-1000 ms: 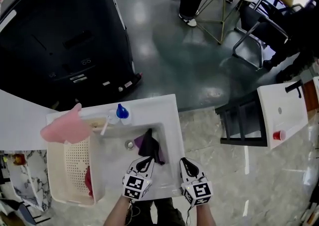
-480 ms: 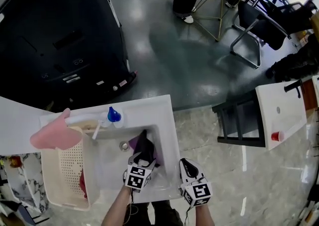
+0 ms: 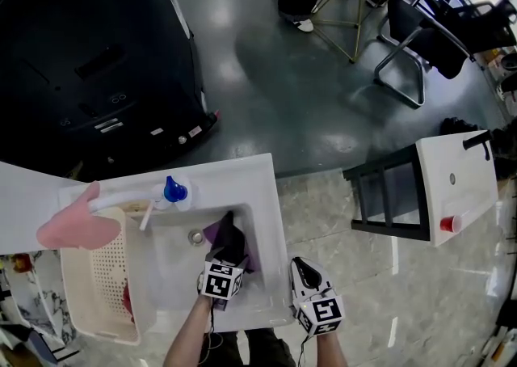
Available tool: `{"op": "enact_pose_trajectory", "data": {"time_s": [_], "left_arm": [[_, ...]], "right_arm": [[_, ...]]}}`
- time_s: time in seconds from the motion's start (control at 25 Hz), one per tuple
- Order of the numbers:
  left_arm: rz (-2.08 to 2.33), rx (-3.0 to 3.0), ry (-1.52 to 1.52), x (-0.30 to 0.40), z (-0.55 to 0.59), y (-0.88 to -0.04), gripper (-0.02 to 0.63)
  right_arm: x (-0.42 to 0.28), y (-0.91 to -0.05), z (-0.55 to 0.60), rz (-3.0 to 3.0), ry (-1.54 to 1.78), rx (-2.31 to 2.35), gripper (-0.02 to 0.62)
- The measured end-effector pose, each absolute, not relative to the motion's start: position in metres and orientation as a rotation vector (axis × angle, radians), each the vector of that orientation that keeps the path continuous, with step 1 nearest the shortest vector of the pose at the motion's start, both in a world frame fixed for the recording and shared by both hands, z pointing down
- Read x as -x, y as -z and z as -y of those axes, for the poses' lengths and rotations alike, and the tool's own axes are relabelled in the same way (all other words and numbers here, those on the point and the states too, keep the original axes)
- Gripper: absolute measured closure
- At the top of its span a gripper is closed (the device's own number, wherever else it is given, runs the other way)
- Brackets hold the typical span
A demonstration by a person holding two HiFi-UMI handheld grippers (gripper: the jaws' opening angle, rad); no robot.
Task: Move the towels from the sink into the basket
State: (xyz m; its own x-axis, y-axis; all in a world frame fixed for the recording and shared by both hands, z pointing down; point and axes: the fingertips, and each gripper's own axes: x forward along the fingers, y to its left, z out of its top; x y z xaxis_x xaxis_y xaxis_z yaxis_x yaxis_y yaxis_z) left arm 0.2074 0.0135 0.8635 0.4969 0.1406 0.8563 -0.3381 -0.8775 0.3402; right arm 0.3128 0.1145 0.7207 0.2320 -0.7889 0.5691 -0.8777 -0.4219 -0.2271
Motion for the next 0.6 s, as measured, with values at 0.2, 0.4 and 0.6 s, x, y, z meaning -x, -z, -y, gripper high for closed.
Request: {"op": "enact_pose_trajectory", "data": {"time_s": [0.2,0.4,0.6], "left_arm": [[0.166,-2.24,-1.401,-0.205,-0.016,-0.869,0.342],[0.19,-2.236,-1.446,-0.202,-0.014,-0.872,0.412],[0.245,-2.225,-1.433,-0.2,-0.009,-0.874,0.537]], "right_arm": [[-0.319,-0.723,-0.12,1.601,-0.959,-2.355,0.554],[-0.319,-0.723,-0.124,1.603,-0.963,-2.358,0.554],[-0.318,-0.722,-0.126,1.607,-0.955,-2.363,0.554]]}}
